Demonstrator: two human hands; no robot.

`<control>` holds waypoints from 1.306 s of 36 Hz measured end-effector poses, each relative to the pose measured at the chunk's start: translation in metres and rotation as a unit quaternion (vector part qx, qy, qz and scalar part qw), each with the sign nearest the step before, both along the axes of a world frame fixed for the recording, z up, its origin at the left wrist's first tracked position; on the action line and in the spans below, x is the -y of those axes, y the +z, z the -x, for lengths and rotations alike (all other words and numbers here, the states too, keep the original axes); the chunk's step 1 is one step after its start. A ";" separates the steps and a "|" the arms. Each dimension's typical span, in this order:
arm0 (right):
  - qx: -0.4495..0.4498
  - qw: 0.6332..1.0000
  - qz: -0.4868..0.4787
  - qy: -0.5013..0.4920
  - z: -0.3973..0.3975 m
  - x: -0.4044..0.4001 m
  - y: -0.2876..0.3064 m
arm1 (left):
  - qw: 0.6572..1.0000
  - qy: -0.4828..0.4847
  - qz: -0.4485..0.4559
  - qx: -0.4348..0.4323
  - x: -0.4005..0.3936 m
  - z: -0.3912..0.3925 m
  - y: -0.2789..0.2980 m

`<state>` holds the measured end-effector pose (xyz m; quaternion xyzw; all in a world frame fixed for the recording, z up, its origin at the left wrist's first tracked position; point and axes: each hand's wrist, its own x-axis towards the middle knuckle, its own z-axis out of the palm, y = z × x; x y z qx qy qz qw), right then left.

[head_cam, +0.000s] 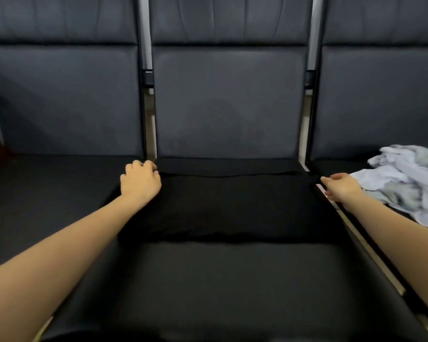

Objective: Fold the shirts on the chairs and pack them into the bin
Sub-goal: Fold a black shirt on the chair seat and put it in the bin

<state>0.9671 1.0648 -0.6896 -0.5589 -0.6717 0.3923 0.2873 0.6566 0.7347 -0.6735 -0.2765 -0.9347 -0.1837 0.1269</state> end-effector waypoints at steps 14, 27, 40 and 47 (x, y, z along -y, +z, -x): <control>0.253 0.947 -0.089 0.176 -0.027 0.115 0.025 | 0.957 -0.245 0.151 0.020 0.009 -0.122 -0.015; -0.052 0.985 0.111 0.117 -0.040 0.128 0.026 | 0.957 -0.252 0.144 0.014 -0.001 -0.126 0.002; -0.008 0.982 0.137 0.129 -0.029 0.118 0.030 | 0.969 -0.170 0.177 0.035 -0.055 -0.087 -0.008; -0.079 0.967 0.226 0.085 -0.020 0.118 0.039 | 0.980 -0.174 0.092 0.025 -0.045 -0.091 -0.005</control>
